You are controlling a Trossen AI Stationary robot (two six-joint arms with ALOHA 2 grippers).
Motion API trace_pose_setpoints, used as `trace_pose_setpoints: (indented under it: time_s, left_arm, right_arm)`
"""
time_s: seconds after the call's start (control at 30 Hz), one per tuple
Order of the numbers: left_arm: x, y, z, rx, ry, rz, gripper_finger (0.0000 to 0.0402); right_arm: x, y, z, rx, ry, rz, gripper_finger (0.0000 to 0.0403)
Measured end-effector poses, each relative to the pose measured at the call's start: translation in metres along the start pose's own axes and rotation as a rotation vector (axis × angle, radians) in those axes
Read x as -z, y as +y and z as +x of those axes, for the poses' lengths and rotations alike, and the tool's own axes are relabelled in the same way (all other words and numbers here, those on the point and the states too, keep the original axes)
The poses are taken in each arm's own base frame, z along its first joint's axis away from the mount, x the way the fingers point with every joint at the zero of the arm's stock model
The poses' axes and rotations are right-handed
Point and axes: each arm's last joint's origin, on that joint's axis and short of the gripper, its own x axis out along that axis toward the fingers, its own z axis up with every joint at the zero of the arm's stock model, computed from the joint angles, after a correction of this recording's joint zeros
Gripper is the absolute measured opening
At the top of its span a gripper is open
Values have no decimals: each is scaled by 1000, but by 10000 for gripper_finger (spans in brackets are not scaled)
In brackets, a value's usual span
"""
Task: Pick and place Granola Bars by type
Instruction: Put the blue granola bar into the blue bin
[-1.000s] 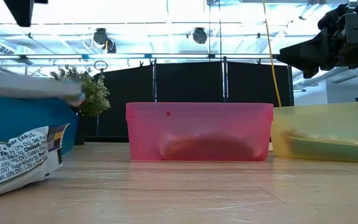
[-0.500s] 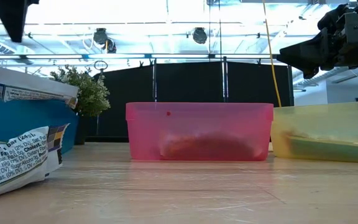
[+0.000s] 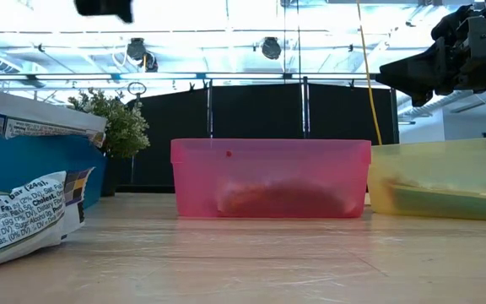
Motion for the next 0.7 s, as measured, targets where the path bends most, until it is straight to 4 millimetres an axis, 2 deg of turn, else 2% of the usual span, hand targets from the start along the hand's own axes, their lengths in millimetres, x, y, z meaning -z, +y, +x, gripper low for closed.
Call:
trace_pose_setpoints:
  time_s: [0.13,0.3,0.5,0.7]
  left_arm:
    - [7,10,23,-128,181,-2,137]
    - [5,7,49,-132,233,81,115]
    - [7,10,71,-198,297,127,98]
    - [14,18,81,-329,386,131,93]
  right_arm:
    - [0,0,0,0,0,0,125]
    - [0,0,0,0,-1,0,125]
    - [0,0,0,-1,-1,1,125]
    - [0,0,0,-1,-1,5,125]
